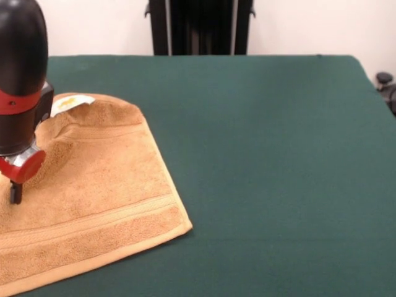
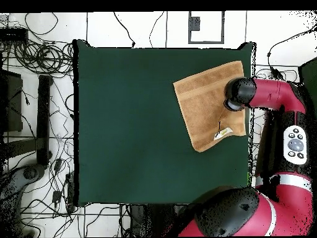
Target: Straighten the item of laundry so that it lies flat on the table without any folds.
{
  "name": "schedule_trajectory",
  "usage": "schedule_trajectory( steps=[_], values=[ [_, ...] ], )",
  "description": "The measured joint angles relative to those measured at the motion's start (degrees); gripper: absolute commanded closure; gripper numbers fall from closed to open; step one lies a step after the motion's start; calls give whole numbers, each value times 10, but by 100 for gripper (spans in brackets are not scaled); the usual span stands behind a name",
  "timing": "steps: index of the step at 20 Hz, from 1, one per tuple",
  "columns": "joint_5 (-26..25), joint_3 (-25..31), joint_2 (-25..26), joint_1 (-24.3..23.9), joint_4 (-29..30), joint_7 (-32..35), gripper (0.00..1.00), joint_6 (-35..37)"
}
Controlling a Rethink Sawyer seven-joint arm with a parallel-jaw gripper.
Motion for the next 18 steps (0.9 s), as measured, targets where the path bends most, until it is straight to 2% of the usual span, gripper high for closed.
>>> schedule_trajectory(
  steps=[6, 11, 18],
  values=[
    [1, -15, -18, 10, 16, 0, 0, 0],
    [17, -25, -51, 18, 46, 0, 0, 2],
    [36, -27, -69, 20, 56, 0, 0, 7]
  ],
)
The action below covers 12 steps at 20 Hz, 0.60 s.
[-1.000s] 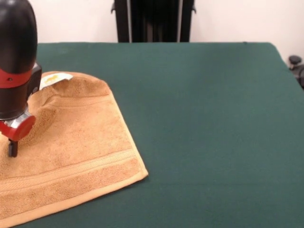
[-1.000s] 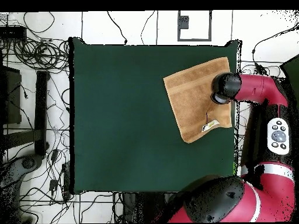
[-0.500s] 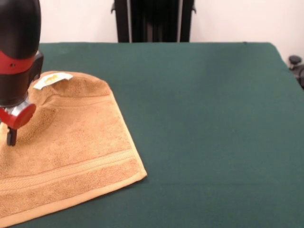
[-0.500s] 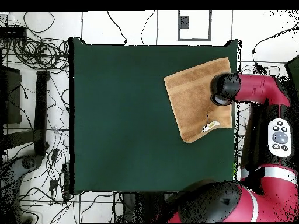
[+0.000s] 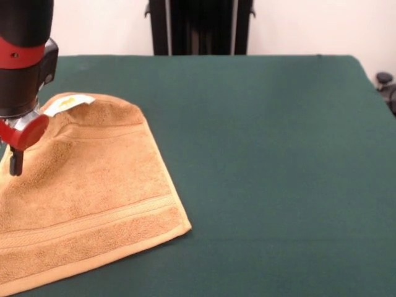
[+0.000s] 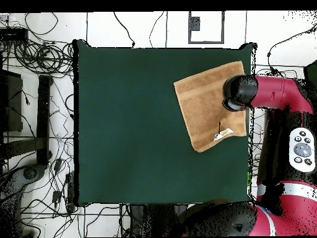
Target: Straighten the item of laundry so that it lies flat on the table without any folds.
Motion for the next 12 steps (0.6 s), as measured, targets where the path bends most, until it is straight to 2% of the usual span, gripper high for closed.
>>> schedule_trajectory(
  steps=[8, 12],
  values=[
    [29, 3, 8, -11, 2, -1, 0, 1],
    [69, 22, 16, -51, 19, -13, 0, 19]
  ],
)
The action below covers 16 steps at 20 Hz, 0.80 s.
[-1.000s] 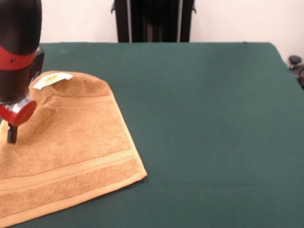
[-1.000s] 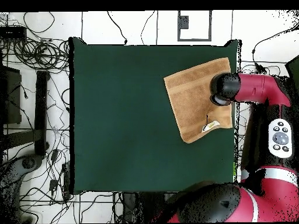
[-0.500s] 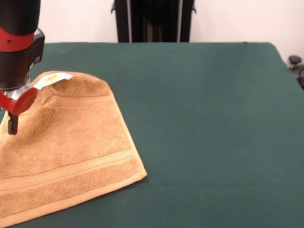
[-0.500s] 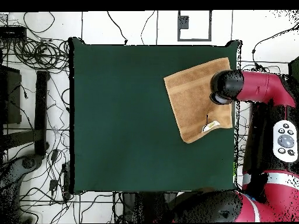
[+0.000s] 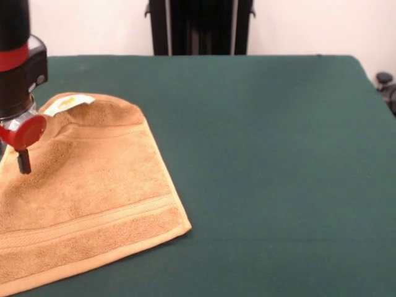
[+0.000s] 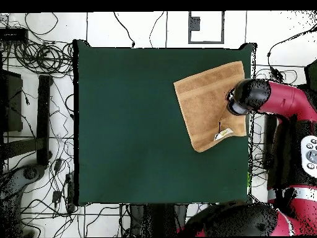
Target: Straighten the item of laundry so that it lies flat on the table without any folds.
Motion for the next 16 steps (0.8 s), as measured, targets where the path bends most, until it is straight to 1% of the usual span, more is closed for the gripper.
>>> schedule_trajectory(
  steps=[2, 7, 11, 15, 16],
  values=[
    [15, 7, 3, -19, 11, -7, 0, 18],
    [33, 15, 3, -55, 45, -35, 0, 59],
    [37, 16, 3, -75, 72, -58, 0, 73],
    [34, 16, 2, -75, 81, -68, 0, 72],
    [24, 16, 2, -70, 82, -69, 0, 66]
  ],
)
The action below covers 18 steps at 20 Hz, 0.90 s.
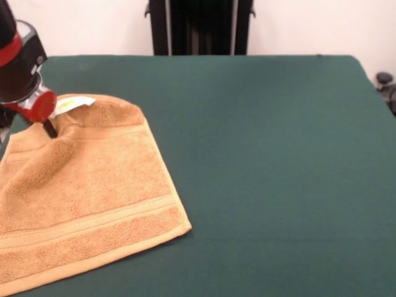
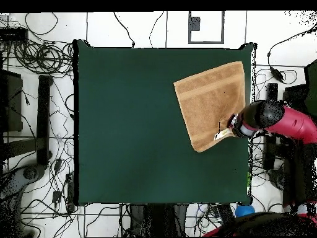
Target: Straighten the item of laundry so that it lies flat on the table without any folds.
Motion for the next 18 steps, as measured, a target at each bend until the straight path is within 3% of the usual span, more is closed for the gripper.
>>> schedule_trajectory(
  steps=[12, 18],
  values=[
    [-87, -1, 2, 41, 0, 0, 0, -123],
    [-100, -8, 2, 53, 0, 0, 0, -129]
  ],
)
